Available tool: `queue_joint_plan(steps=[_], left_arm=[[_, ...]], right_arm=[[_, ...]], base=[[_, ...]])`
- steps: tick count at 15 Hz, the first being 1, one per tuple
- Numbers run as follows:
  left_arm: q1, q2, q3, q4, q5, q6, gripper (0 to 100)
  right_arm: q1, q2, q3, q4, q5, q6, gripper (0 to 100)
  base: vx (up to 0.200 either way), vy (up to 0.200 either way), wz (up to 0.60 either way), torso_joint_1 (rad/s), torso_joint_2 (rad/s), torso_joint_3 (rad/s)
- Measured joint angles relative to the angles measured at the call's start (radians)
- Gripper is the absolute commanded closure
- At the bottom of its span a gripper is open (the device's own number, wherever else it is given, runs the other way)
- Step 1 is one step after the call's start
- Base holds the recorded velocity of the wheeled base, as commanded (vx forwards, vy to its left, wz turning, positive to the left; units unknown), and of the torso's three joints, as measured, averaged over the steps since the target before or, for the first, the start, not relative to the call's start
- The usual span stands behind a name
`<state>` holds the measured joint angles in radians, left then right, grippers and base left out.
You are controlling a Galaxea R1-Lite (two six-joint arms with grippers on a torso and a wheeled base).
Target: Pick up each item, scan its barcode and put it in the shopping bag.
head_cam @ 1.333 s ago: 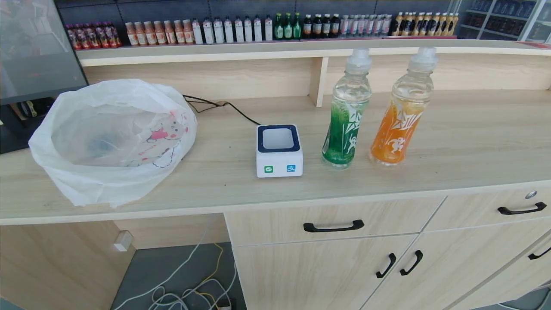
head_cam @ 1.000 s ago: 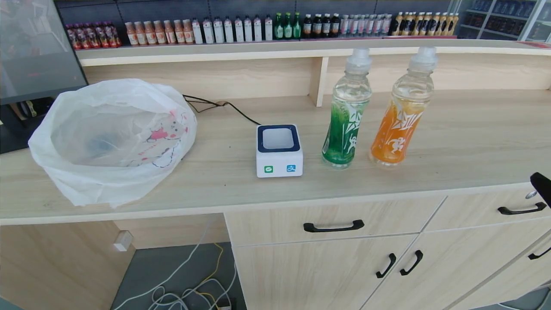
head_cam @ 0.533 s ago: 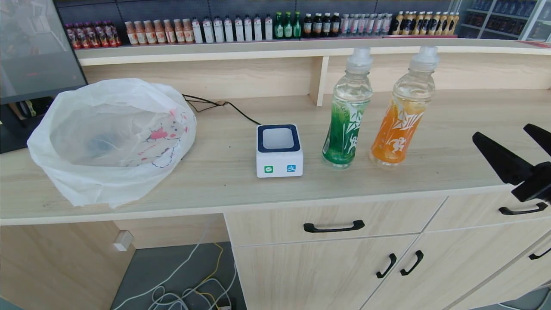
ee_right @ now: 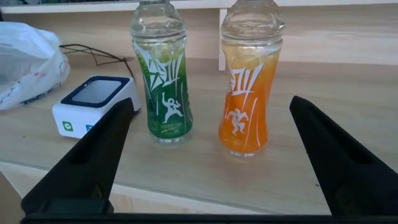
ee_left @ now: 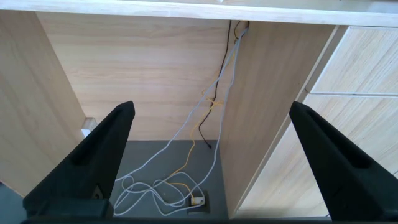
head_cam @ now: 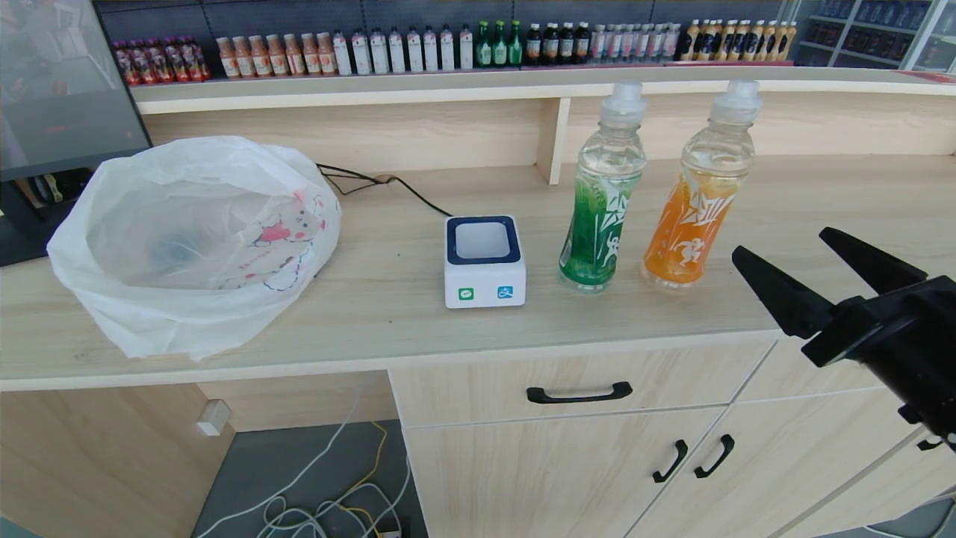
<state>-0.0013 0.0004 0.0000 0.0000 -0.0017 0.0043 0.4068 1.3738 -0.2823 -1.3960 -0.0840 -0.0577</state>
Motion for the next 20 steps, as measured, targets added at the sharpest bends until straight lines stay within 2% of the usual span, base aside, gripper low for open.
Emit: queue_joint_plan(steps=[5, 9, 17, 20], left_arm=[[-0.001, 0.0, 0.0, 0.0, 0.0, 0.0, 0], [0.0, 0.0, 0.0, 0.0, 0.0, 0.0, 0], [0.0, 0.0, 0.0, 0.0, 0.0, 0.0, 0], [0.0, 0.0, 0.0, 0.0, 0.0, 0.0, 0]], right_arm=[[0.049, 0.049, 0.001, -0.03, 0.004, 0.003, 0], [0.083, 0.116, -0.048, -0.04, 0.003, 0.001, 0], [0.118, 0.349, -0.309, -0.043, -0.039, -0.045, 0], [0.15, 0.406, -0.36, -0.04, -0.068, -0.045, 0]], base=[[0.0, 0.0, 0.0, 0.0, 0.0, 0.0], [0.0, 0.0, 0.0, 0.0, 0.0, 0.0], [0.0, 0.0, 0.0, 0.0, 0.0, 0.0], [0.0, 0.0, 0.0, 0.0, 0.0, 0.0]])
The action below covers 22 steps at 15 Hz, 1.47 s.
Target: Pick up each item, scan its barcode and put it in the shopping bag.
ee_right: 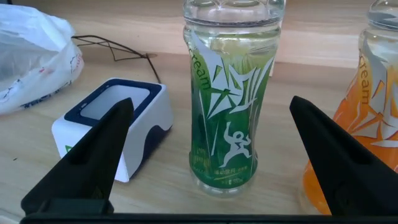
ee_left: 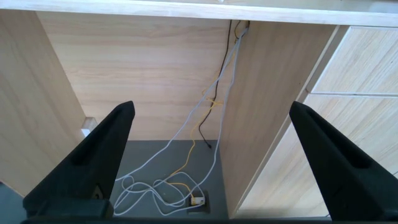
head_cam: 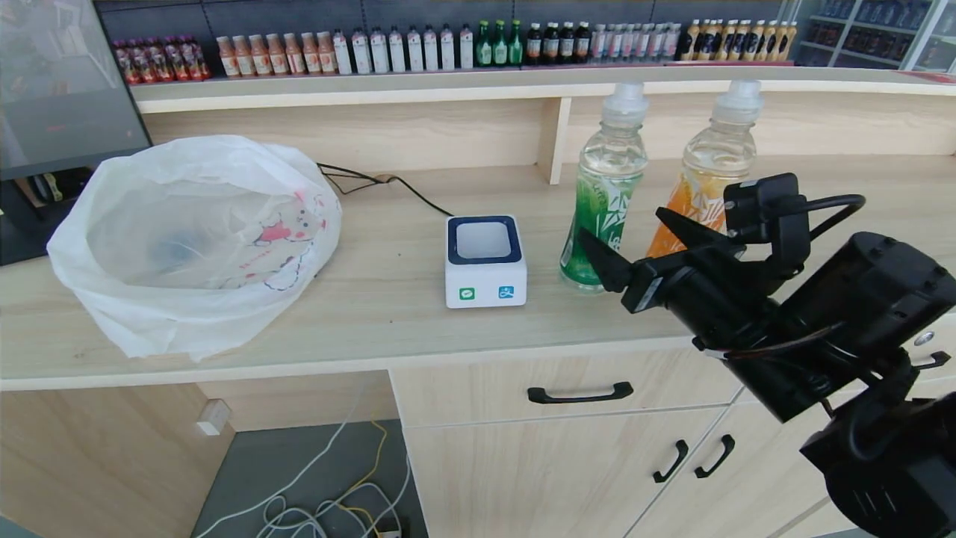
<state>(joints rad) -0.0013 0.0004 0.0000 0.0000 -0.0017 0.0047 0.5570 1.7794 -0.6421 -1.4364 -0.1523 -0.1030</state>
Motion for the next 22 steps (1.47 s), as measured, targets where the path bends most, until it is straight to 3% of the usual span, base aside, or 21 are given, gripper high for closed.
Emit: queue_joint_plan(steps=[12, 22], left_arm=[[0.0, 0.0, 0.0, 0.0, 0.0, 0.0, 0], [0.0, 0.0, 0.0, 0.0, 0.0, 0.0, 0]], right_arm=[[0.033, 0.044, -0.113, 0.077, -0.124, -0.004, 0], [0.001, 0.103, -0.292, 0.183, -0.195, -0.003, 0]], base=[[0.0, 0.0, 0.0, 0.0, 0.0, 0.0], [0.0, 0.0, 0.0, 0.0, 0.0, 0.0]])
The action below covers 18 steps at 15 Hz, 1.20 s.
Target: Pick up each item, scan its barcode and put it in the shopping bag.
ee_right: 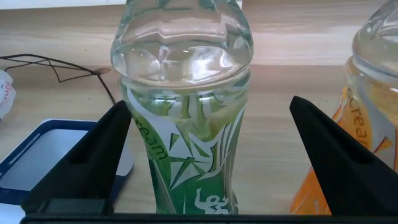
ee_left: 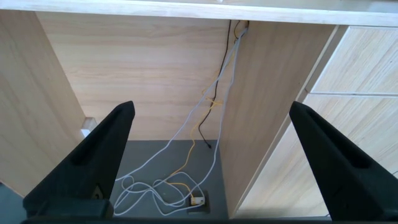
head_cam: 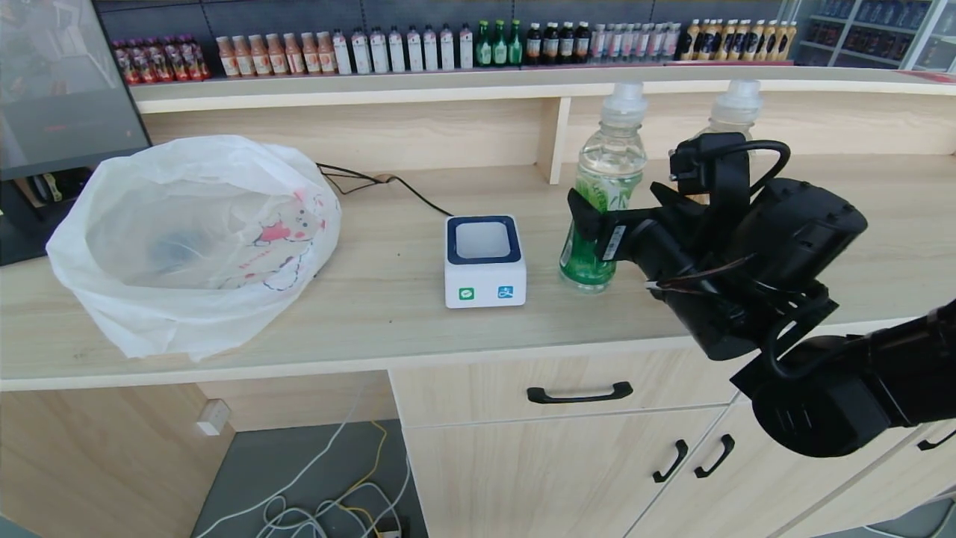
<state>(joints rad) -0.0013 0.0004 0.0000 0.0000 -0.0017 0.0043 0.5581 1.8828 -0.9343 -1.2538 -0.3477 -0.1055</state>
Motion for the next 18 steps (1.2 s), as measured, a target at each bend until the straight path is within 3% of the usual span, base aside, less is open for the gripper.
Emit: queue_joint_plan(steps=[18], left_arm=[[-0.001, 0.0, 0.0, 0.0, 0.0, 0.0, 0]], right_arm=[[-0.031, 0.071, -0.158, 0.136, 0.018, 0.001, 0]], base=[[0.0, 0.0, 0.0, 0.0, 0.0, 0.0]])
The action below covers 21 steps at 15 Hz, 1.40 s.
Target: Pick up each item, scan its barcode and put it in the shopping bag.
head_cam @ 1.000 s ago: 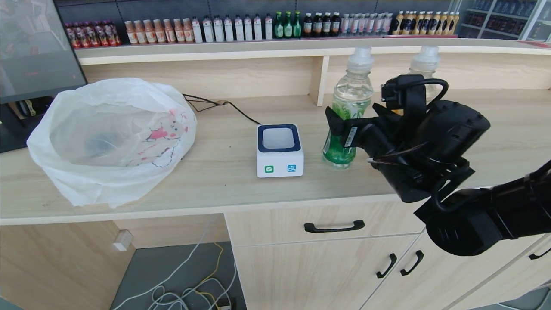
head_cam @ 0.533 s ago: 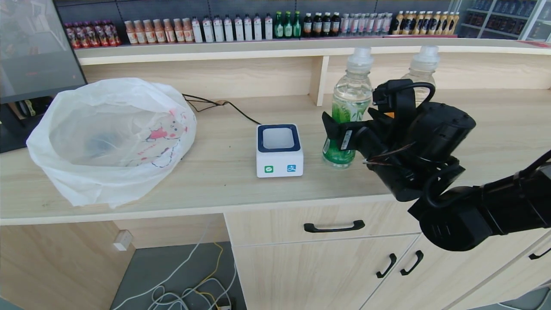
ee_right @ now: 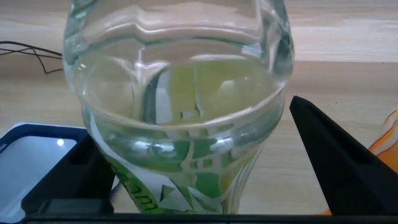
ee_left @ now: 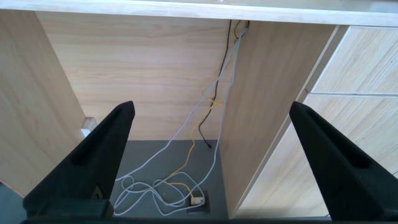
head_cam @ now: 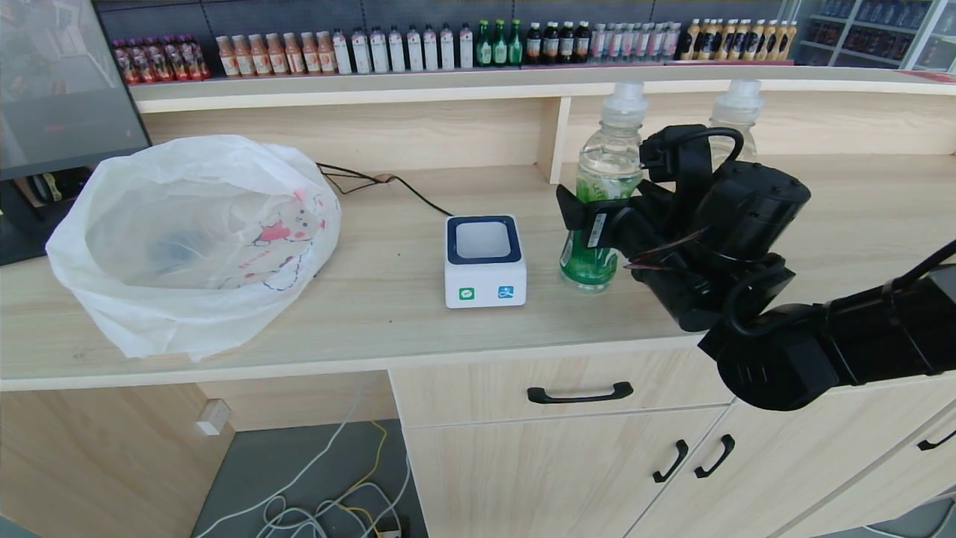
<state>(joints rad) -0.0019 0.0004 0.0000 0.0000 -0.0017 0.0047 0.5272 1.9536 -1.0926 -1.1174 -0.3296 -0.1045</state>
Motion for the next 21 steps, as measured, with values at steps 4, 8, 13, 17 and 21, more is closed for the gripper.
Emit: queue_joint_plan(steps=[4, 8, 13, 17, 21], left_arm=[[0.001, 0.0, 0.0, 0.0, 0.0, 0.0, 0], [0.0, 0.0, 0.0, 0.0, 0.0, 0.0, 0], [0.001, 0.0, 0.0, 0.0, 0.0, 0.0, 0], [0.0, 0.0, 0.0, 0.0, 0.0, 0.0, 0], [0.0, 0.0, 0.0, 0.0, 0.0, 0.0, 0]], right_arm=[[-0.011, 0.002, 0.004, 0.0, 0.004, 0.0, 0], [-0.013, 0.003, 0.003, 0.0, 0.004, 0.0, 0], [-0.006, 0.001, 0.008, -0.004, 0.002, 0.003, 100], [-0.004, -0.008, 0.004, -0.005, 0.004, 0.003, 100], [-0.004, -0.02, 0.004, -0.002, 0.005, 0.003, 100]], base=[[0.0, 0.0, 0.0, 0.0, 0.0, 0.0], [0.0, 0.0, 0.0, 0.0, 0.0, 0.0], [0.0, 0.0, 0.0, 0.0, 0.0, 0.0], [0.0, 0.0, 0.0, 0.0, 0.0, 0.0], [0.0, 0.0, 0.0, 0.0, 0.0, 0.0]])
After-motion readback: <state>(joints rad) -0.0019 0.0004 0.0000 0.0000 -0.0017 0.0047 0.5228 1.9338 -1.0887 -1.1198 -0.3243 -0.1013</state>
